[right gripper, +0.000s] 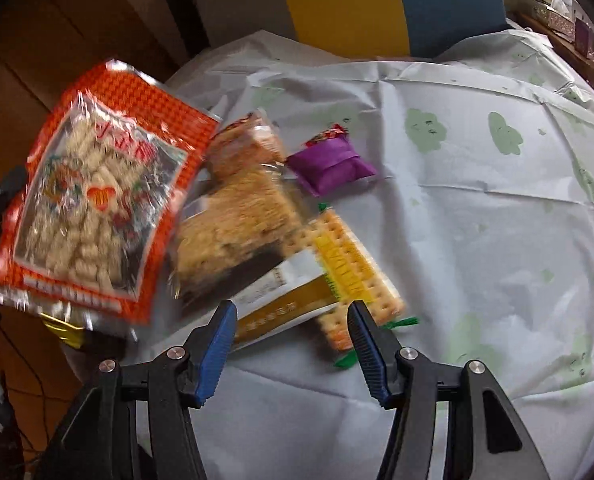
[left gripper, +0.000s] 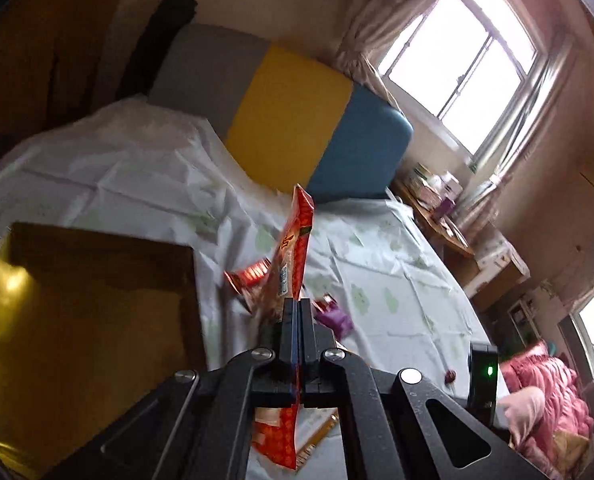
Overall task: Organize snacks
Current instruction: 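Carry the orange-red bag into the gold tin and open the left tool, then grasp the clear rice crispy bar bag with the right tool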
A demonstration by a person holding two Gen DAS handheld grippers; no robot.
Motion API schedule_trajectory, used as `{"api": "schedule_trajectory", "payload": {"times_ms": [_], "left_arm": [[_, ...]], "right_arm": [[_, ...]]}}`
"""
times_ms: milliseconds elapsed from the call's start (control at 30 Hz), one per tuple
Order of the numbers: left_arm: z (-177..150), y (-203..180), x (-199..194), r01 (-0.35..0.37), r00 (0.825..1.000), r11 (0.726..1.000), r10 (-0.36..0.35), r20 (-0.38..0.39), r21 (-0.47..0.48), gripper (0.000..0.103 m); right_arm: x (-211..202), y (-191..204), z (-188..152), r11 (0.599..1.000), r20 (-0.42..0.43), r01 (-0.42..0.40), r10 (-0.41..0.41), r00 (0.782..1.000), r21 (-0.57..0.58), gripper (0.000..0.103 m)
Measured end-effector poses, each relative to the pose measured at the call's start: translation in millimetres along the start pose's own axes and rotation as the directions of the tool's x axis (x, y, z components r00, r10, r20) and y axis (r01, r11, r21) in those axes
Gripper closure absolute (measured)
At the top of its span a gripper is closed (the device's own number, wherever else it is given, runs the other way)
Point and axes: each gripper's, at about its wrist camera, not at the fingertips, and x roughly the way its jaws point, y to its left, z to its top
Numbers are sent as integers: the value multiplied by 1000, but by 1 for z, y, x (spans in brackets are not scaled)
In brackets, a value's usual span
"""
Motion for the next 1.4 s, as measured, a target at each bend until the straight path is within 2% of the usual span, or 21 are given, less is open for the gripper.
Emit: {"api": "schedule_trajectory", "payload": {"times_ms": [133, 333, 467, 533, 667, 733, 867, 1167, 1400], "left_arm": [[14, 26, -24, -33, 998, 998, 35, 46, -48, 103], [15, 76, -43, -140, 986, 982, 150, 71, -130, 103], [7, 104, -42, -239, 967, 958, 250, 52, -156, 103], [2, 115, -38, -275, 958, 945, 285, 30, -176, 103], [-15, 129, -27, -337, 941, 929, 338, -25, -155, 101], [-23, 126, -26, -360, 932, 924, 361, -21, -131, 101], [-37, 110, -22, -374, 927, 925, 374, -12, -70, 97], [-75, 47, -20, -306, 951, 944, 309, -9, 126, 84], [-114, 17, -15, -228, 968, 947, 244, -50, 225, 83]], "right_arm": [[0, 13, -7, 1000, 6, -23, 23, 1000, -5, 45], [11, 27, -5, 996, 13, -85, 84, 996, 40, 45], [20, 34, 2, 983, 29, -151, 149, 988, 108, 44], [25, 35, 4, 975, 31, -169, 167, 986, 143, 41], [32, 38, 8, 965, 44, -178, 172, 984, 193, 40], [35, 39, 11, 964, 49, -164, 157, 986, 211, 40], [40, 38, 13, 957, 55, -152, 143, 988, 246, 40], [45, 26, 21, 936, 80, -148, 129, 988, 320, 40], [54, 20, 24, 928, 71, -118, 99, 993, 354, 40]]}}
